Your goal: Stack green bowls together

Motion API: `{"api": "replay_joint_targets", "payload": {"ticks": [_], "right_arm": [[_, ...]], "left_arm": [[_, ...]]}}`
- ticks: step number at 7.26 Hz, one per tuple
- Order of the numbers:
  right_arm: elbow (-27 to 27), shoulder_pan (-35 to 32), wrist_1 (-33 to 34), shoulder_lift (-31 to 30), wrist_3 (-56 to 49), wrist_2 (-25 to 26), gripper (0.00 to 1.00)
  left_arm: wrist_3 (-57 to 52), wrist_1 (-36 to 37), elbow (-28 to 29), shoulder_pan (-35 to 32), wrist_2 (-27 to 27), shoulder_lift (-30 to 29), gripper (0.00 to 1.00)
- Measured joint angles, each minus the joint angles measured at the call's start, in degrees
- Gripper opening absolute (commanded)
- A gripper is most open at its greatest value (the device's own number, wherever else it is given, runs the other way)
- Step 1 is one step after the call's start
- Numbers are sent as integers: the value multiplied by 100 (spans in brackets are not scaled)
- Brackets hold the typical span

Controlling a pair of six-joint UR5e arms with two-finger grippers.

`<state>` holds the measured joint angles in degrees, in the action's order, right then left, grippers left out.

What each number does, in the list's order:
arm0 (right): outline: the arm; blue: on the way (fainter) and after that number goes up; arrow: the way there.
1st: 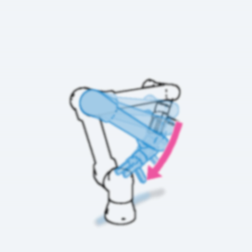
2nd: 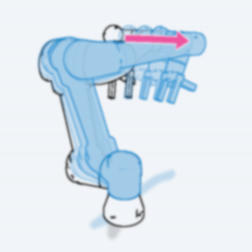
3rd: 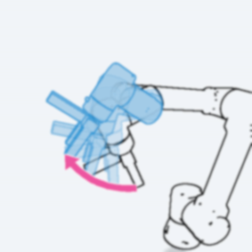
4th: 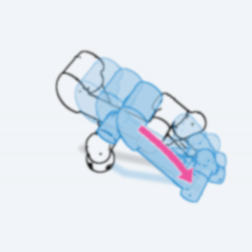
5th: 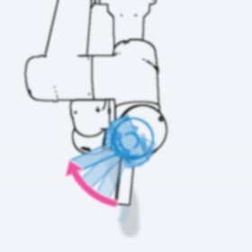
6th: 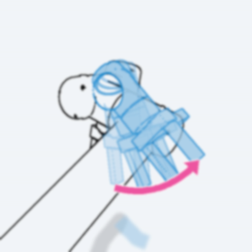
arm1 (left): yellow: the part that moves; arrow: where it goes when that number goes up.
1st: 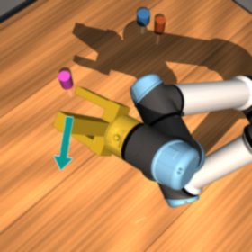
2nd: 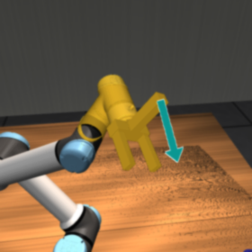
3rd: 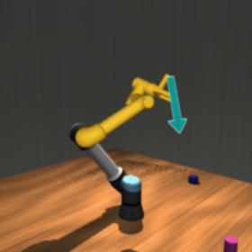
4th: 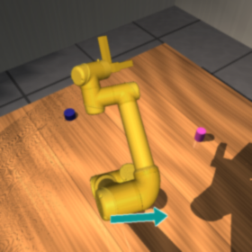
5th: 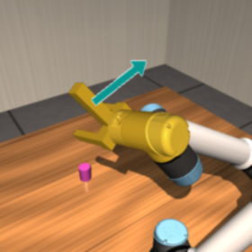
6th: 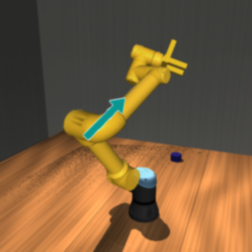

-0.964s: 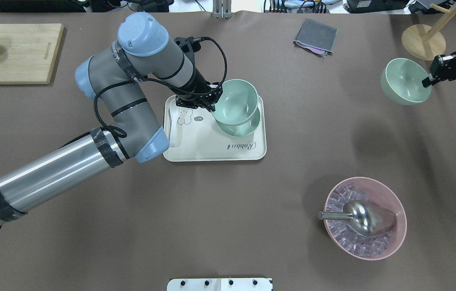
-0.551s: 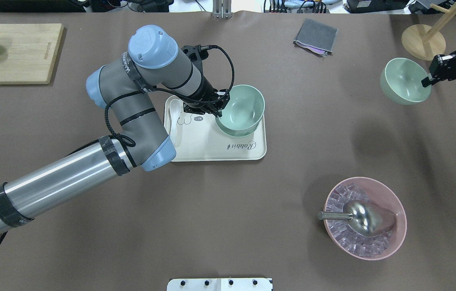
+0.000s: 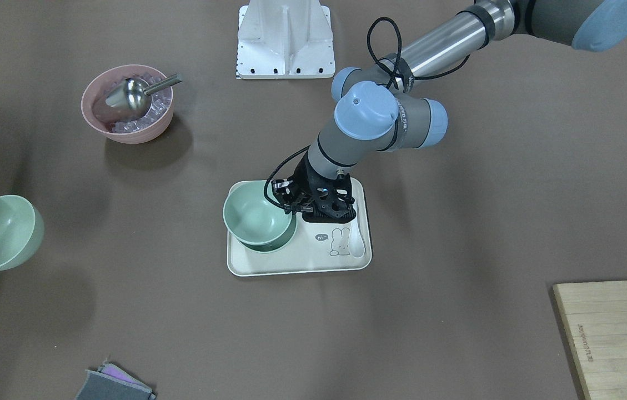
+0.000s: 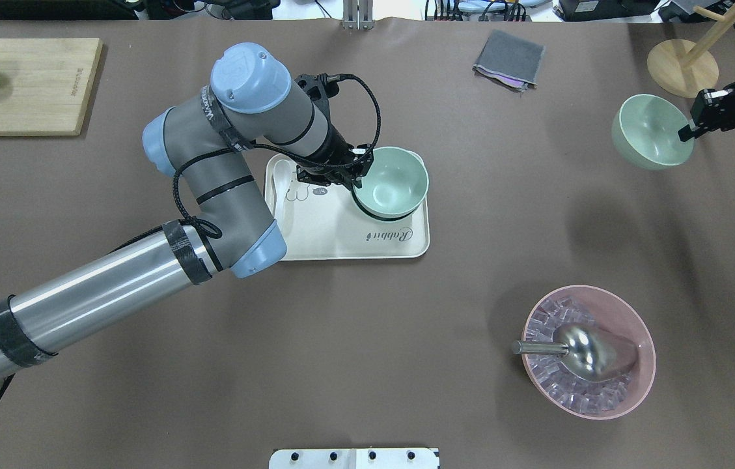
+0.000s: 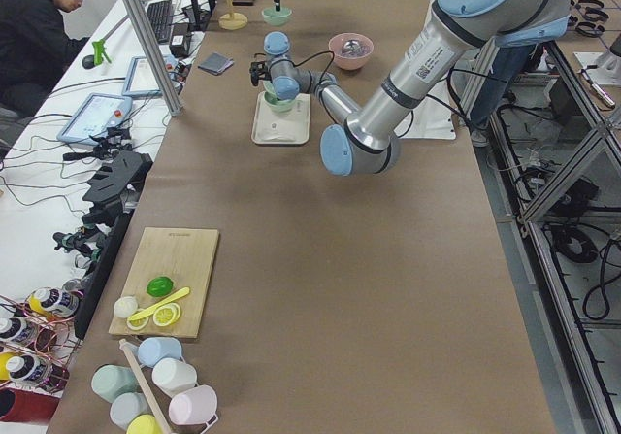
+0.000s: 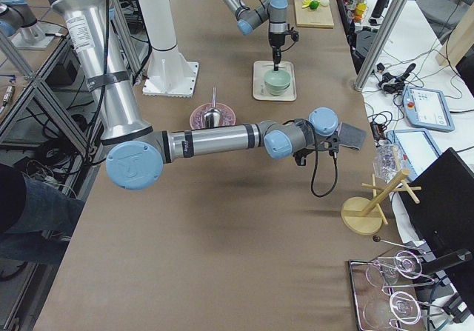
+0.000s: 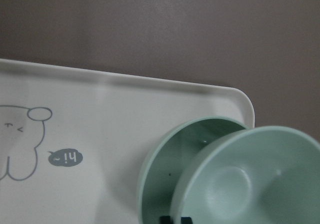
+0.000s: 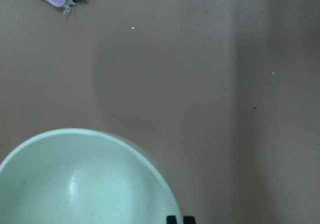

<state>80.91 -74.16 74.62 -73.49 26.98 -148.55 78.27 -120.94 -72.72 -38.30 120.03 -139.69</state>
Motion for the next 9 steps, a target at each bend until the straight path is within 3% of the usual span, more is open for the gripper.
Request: {"api": "replay_joint_targets", "payload": {"ticks": [5,7,9], "right_arm": [[14,35,14,303,451,-81,0],[207,298,4,685,1325,-250,0],[364,959,-48,1197,2318,-73,0]], "left_arm": [[-4,36,-38,-223,-230,16,98],[-66,95,-111,-741,378,156,98],[-608,106,-417,-1294,977,651,98]]}}
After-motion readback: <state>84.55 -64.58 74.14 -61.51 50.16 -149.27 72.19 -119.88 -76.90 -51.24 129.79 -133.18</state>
